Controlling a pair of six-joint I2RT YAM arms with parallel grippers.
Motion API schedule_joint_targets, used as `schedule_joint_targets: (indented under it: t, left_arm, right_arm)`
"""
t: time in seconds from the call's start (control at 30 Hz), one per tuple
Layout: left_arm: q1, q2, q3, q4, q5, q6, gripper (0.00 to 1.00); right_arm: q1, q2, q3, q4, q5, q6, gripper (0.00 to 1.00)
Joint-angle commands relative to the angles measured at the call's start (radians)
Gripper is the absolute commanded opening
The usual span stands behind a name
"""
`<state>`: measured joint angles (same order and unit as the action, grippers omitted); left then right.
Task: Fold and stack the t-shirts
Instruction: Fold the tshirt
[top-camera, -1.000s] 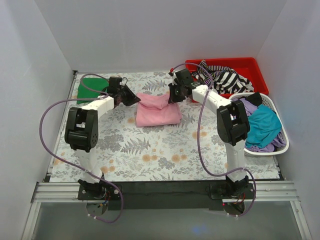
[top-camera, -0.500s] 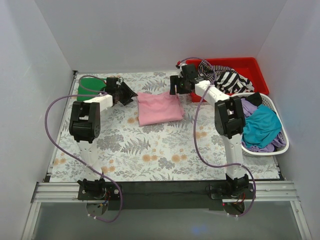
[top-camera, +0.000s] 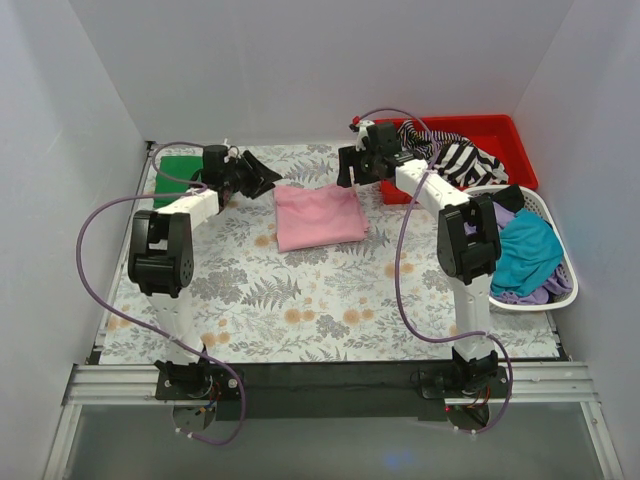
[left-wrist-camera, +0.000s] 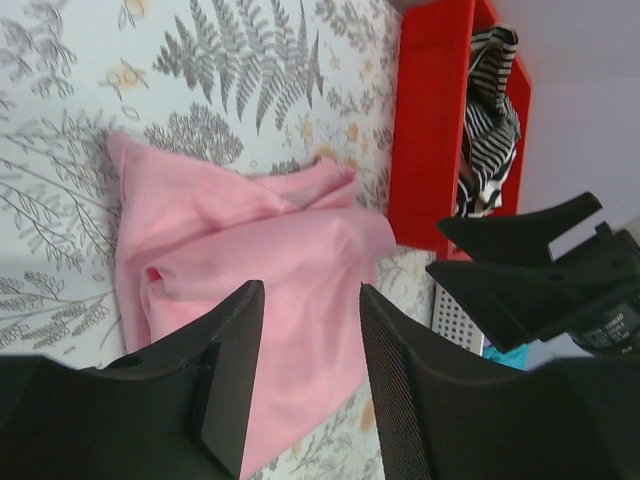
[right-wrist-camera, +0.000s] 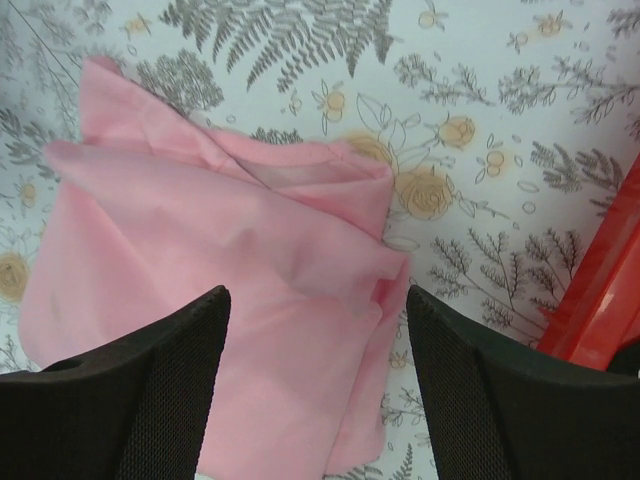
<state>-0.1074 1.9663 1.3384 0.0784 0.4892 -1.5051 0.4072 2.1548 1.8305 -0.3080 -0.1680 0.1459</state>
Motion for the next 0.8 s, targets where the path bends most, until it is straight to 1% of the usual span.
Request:
schedule_joint_targets:
  t: [0.0, 0.2, 0.37, 0.53, 0.57, 0.7, 0.77]
  left_arm:
    - [-0.008, -0.017, -0.051, 0.041, 0.109, -0.014, 0.41]
    - [-0.008, 0.029, -0.061, 0.057, 0.094, -0.007, 0.39]
    - [-0.008, 0.063, -0.059, 0.057, 0.100, -0.012, 0.38]
    - [-0.008, 0.068, -0.062, 0.040, 0.077, -0.007, 0.38]
    - [-0.008, 0.075, -0.053, 0.014, 0.074, -0.001, 0.38]
    - [-0.008, 0.075, -0.015, -0.074, -0.015, 0.049, 0.38]
    - [-0.008, 0.083, 0.025, -0.177, -0.066, 0.084, 0.38]
  right_arm:
    - [-0.002, -0.001, -0.017, -0.028, -0.001, -0.042, 0.77]
    - [-0.001, 0.080, 0.053, -0.086, -0.014, -0.058, 0.73]
    - [-0.001, 0.102, 0.055, -0.106, -0.019, -0.054, 0.72]
    - [-0.001, 0.112, 0.049, -0.106, -0.019, -0.060, 0.72]
    - [-0.001, 0.114, 0.050, -0.106, -0.022, -0.060, 0.72]
    - [-0.001, 0.122, 0.056, -0.105, -0.030, -0.057, 0.72]
    - [-0.001, 0.126, 0.061, -0.106, -0.031, -0.054, 0.72]
